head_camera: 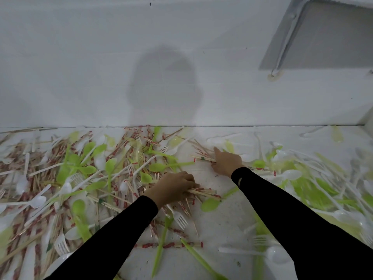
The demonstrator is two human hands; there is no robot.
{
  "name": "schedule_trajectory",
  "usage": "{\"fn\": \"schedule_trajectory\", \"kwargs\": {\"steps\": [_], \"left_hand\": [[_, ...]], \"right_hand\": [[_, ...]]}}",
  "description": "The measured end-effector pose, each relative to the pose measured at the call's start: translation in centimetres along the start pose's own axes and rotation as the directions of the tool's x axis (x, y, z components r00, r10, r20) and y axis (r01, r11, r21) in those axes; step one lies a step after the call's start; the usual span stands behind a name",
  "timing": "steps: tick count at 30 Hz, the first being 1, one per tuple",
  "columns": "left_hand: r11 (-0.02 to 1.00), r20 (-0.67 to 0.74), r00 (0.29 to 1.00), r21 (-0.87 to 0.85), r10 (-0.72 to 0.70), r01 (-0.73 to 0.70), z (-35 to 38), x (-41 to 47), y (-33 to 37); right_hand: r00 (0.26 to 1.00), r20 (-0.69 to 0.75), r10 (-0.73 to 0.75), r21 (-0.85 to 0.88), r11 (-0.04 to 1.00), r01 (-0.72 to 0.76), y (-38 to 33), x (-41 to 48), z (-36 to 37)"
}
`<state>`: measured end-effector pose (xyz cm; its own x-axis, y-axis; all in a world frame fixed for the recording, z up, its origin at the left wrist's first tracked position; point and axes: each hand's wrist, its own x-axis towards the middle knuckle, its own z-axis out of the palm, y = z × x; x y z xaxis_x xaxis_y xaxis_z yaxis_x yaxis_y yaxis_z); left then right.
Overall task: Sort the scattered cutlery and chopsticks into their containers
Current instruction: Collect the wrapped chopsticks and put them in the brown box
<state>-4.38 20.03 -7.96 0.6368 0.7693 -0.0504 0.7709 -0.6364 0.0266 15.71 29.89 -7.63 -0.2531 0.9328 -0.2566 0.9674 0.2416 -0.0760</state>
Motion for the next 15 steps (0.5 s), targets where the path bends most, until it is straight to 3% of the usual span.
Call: {"fn": "schedule_trajectory", "kwargs": {"steps": [3,7,15], "left_hand": [[0.998,-0.052,0.997,0.019,0.057,-0.056,0.26,-0.49,-0.2],[0.998,-0.06,0.996,0.0,0.066,-0.067,0.63,-0.72,-0.29],[0.994,-0.1,0.99,0.057,0.102,-0.097,0.45,-0.71,0.42]], "right_hand": [[0.999,-0.047,-0.013,-0.011,1.0,0.013,0.09,0.29,-0.11],[0.978,-0.187,-0.088,-0.16,0.985,0.058,-0.09,-0.02,-0.45],[0.983,-0.156,-0.095,-0.064,0.994,0.086,0.06,-0.35,-0.04]]}}
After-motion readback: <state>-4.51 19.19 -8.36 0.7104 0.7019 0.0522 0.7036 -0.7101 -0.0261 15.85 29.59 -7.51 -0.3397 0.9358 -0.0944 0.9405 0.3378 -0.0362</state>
